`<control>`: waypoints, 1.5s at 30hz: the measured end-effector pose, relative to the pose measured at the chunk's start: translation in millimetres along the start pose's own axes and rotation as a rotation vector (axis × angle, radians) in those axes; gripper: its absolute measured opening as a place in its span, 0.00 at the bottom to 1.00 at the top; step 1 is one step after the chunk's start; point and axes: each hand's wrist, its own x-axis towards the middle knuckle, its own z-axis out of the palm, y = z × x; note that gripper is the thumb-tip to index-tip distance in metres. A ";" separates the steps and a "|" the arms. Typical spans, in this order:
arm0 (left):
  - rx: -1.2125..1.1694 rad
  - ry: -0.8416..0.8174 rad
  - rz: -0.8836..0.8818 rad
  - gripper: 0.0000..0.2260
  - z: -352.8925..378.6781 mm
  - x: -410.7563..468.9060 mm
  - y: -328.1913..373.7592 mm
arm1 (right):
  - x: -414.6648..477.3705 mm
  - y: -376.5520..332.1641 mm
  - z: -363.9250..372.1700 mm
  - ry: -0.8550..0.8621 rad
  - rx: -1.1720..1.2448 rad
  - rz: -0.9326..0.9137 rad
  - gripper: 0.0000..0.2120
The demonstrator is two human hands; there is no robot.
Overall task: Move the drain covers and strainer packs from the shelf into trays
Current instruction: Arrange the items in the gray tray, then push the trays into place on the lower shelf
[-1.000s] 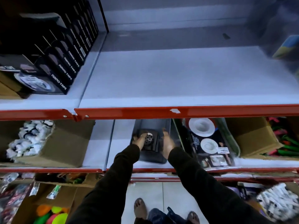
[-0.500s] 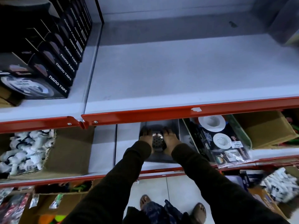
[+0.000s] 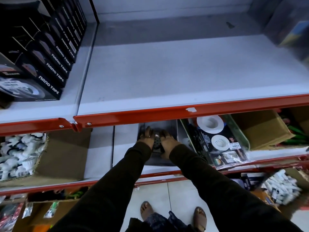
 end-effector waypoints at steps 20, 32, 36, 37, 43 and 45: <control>-0.918 -0.084 -0.242 0.22 24.8 -21.6 225.1 | -94.1 212.8 -84.9 0.084 0.518 0.574 0.23; -0.913 0.239 -0.451 0.35 55.4 22.1 242.3 | -61.7 238.5 -66.3 0.082 0.477 0.289 0.28; -1.037 0.222 -0.478 0.39 57.7 27.3 242.1 | -53.4 245.5 -65.9 0.132 0.582 0.292 0.29; -1.117 0.235 -0.474 0.40 55.9 29.8 240.2 | -49.4 243.5 -70.3 0.158 0.675 0.288 0.28; -1.766 0.350 -0.307 0.29 15.1 50.6 231.1 | -3.5 233.2 -102.9 0.246 1.066 0.281 0.22; -1.772 0.277 -0.234 0.30 4.6 48.3 233.3 | 5.6 233.2 -103.7 0.272 1.047 0.255 0.20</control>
